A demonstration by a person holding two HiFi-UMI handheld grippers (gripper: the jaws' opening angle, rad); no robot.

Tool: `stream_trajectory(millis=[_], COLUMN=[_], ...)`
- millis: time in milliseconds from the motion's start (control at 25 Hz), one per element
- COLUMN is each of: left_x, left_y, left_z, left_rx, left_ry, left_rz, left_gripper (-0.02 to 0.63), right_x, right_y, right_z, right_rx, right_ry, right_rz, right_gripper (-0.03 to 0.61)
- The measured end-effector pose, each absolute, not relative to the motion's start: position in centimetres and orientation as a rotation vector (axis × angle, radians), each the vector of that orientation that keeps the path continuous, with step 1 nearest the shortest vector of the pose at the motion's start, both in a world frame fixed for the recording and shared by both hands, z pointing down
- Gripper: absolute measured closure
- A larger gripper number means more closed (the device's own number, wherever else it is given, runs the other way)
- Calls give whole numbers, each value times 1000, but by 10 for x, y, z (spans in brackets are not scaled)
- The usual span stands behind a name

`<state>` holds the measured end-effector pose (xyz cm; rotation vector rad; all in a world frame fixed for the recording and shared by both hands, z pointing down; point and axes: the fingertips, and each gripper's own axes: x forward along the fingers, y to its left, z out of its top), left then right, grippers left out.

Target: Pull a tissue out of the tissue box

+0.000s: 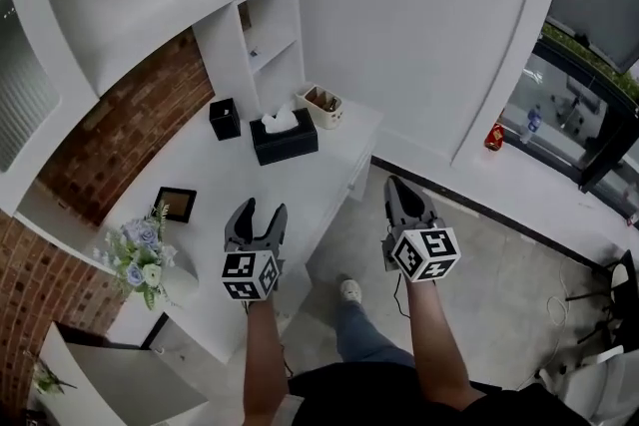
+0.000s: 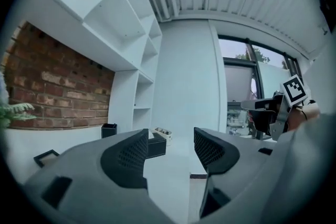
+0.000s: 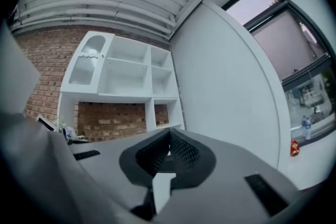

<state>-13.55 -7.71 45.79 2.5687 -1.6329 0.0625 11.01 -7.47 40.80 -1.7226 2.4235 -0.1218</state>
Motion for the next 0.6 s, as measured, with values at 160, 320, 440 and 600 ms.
stream_trajectory(millis=[160,320,440,600], left_x=[-140,-144,-148,-148], left_y=[-146,-210,-249,-280], left_z=[466,468,471,478], left_rx=[2472,2416,2383,2343], left_ry=[-1752,-1824,-1863,-1891], left_rz=[79,96,122,167], left_gripper=[371,371,371,371], right_x=[97,78,66,52], right_y=[-169,-249,-297,-340], right_z=[416,423,432,445], right_rx=[-1623,-1515,-1444,-1364], right_ry=[2545,2641,2681,2711], right_rz=[-177,-204,-248,-317], right_gripper=[580,581,581,581])
